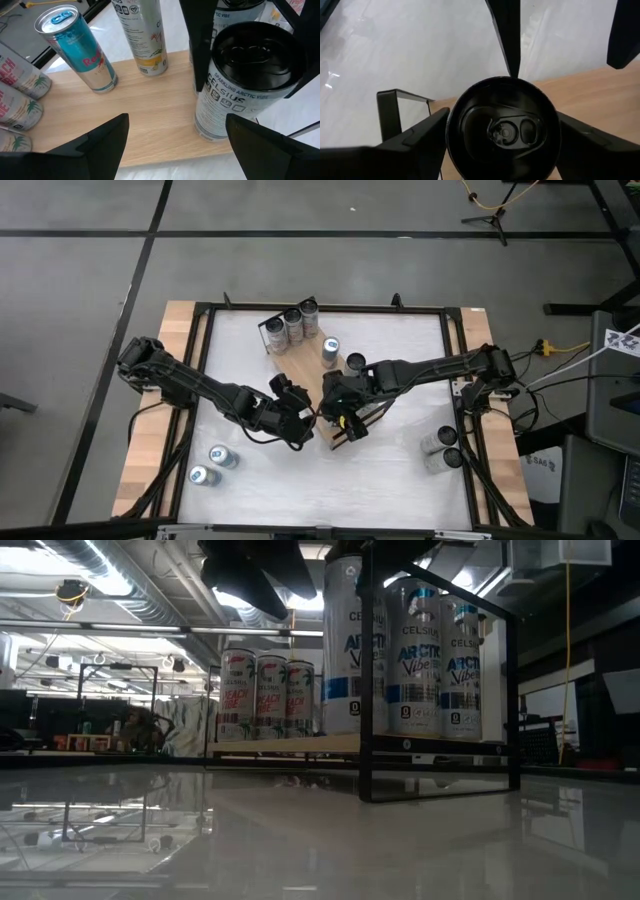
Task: Place canned beverage on shelf
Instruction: Put the white and blue soda can on the shelf and align with the other white and blue soda can, then put the right white-orange soda can on the shelf and align with the other white-orange soda can
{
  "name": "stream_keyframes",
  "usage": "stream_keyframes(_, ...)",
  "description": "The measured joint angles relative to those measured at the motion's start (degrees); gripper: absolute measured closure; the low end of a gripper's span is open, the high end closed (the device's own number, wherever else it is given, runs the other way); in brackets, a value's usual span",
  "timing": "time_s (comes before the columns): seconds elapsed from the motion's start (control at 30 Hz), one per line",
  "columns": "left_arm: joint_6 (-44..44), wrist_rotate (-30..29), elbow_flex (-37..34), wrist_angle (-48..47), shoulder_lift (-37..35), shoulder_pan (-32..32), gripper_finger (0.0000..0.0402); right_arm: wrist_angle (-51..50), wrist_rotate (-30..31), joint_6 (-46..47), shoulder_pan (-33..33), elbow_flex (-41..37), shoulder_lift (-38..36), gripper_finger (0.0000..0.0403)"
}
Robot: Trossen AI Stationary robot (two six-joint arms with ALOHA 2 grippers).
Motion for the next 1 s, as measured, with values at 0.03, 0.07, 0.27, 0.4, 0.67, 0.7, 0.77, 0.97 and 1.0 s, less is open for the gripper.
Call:
stream_keyframes(0.03, 0.0, 0.0, 0.0, 0.0, 0.0, 0.0, 0.0076, 0.0, 0.0, 0.0, 0.0, 0.0, 0.0, 0.0103)
stream_keyframes(0.07, 0.0, 0.0, 0.0, 0.0, 0.0, 0.0, 0.0076, -0.1, 0.0, 0.0, 0.0, 0.0, 0.0, 0.0102)
stream_keyframes(0.27, 0.0, 0.0, 0.0, 0.0, 0.0, 0.0, 0.0076, -0.9, 0.2, 0.1, 0.0, 0.0, 0.0, 0.0100)
stream_keyframes(0.4, 0.0, 0.0, 0.0, 0.1, 0.0, 0.0, 0.0076, -2.1, 0.2, 0.1, 0.0, 0.0, 0.0, 0.0100)
stream_keyframes(0.67, -0.2, 0.0, 0.0, 0.2, 0.0, 0.0, 0.0076, -3.4, 0.0, 0.3, 0.0, 1.5, -0.3, 0.0100)
stream_keyframes(0.7, -0.2, 0.0, 0.0, 0.2, 0.0, 0.0, 0.0076, -3.5, 0.0, 0.3, 0.0, 2.2, -0.3, 0.0100)
stream_keyframes(0.77, -0.2, 0.0, 0.0, 0.2, 0.0, 0.0, 0.0076, -4.5, 0.0, 0.3, 0.0, 3.7, -0.3, 0.0100)
stream_keyframes(0.97, -0.2, 0.0, 0.0, 0.3, 0.0, 0.0, 0.0076, -7.7, 0.0, 0.3, 0.0, 8.1, -0.4, 0.0100)
stream_keyframes(1.0, -0.1, 0.0, 0.0, 0.3, 0.0, 0.0, 0.0076, -8.4, 0.0, 0.3, 0.0, 8.9, -0.4, 0.0100)
